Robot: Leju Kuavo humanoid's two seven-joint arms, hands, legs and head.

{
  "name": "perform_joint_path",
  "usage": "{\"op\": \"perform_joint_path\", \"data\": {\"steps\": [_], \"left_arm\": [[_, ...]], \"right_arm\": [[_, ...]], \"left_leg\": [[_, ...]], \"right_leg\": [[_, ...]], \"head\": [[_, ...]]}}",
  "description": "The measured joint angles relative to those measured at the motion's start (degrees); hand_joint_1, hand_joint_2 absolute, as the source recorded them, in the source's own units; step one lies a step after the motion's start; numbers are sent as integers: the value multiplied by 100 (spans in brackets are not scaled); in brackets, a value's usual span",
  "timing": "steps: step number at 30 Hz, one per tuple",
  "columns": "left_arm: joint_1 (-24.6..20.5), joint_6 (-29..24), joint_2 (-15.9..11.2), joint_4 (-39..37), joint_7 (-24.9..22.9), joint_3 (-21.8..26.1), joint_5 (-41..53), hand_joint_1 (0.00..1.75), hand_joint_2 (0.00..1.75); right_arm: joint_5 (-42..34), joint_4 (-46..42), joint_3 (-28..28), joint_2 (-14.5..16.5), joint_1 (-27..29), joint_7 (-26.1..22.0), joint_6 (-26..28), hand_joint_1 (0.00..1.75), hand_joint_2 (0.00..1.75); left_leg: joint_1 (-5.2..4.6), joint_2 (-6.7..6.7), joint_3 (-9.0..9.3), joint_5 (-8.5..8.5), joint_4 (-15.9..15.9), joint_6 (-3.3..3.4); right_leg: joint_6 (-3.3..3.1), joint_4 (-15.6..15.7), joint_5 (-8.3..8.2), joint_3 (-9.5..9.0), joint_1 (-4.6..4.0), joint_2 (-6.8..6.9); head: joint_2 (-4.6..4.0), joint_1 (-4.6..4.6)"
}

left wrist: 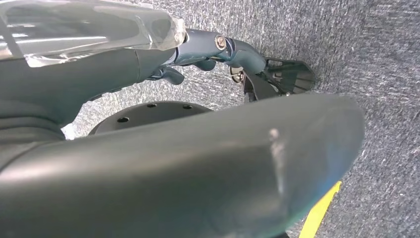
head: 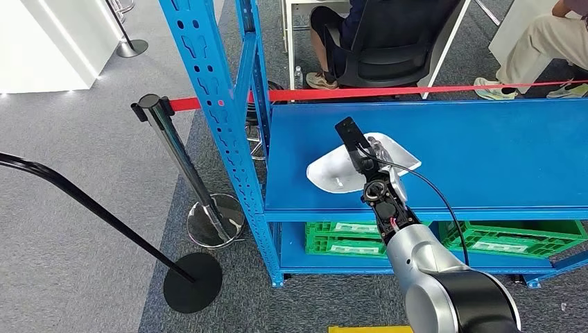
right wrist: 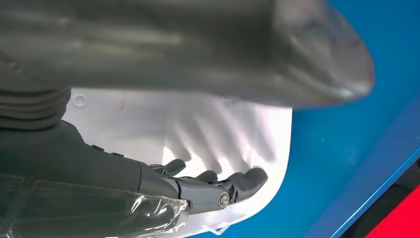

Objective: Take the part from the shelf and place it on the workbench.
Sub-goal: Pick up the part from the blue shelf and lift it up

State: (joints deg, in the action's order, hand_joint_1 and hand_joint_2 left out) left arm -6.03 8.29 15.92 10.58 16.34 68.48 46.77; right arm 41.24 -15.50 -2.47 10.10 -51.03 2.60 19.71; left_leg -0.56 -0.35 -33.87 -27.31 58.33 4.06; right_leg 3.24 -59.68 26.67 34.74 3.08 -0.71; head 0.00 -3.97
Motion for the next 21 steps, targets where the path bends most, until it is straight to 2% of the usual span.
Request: {"op": "perform_joint_path", "data": {"steps": [5,6,9,10,12,21], "left_arm": [[0,-2,15,-1,1,2,-2,0,0],[0,-1,17,-2,1,2,-2,0,0],[1,4,25,-2,-1,2,-2,0,0],[1,4,28,-3,-3,2,1,0,0],[1,3,35,-4,-10,2,10,0,0],[1,-2,56,-4,-23,4,22,0,0]], "right_arm": [[59,0,25,9,-16,9,-7,0,0],[63,0,28,9,-23,9,-10,0,0],[63,0,51,7,-55,9,-28,0,0],[62,0,67,7,-70,2,-30,0,0],[46,-5,104,5,-116,-33,-19,0,0],[37,-54,244,-25,-574,-104,-9,0,0]], "left_leg": [[2,1,21,21,-44,-51],[3,2,23,21,-49,-83],[12,1,29,21,-69,-265],[15,1,29,20,-73,-304],[15,1,28,20,-74,-321],[12,1,28,22,-74,-323]], "right_leg": [[-6,5,1,-7,-10,1],[-7,5,1,-6,-12,1],[-8,4,3,-3,-11,3],[-8,5,2,-3,-10,4],[-9,14,0,-8,-7,4],[13,88,-30,-50,-3,5]], "head": [[0,2],[0,0],[0,2],[0,3],[0,4],[0,3]]}}
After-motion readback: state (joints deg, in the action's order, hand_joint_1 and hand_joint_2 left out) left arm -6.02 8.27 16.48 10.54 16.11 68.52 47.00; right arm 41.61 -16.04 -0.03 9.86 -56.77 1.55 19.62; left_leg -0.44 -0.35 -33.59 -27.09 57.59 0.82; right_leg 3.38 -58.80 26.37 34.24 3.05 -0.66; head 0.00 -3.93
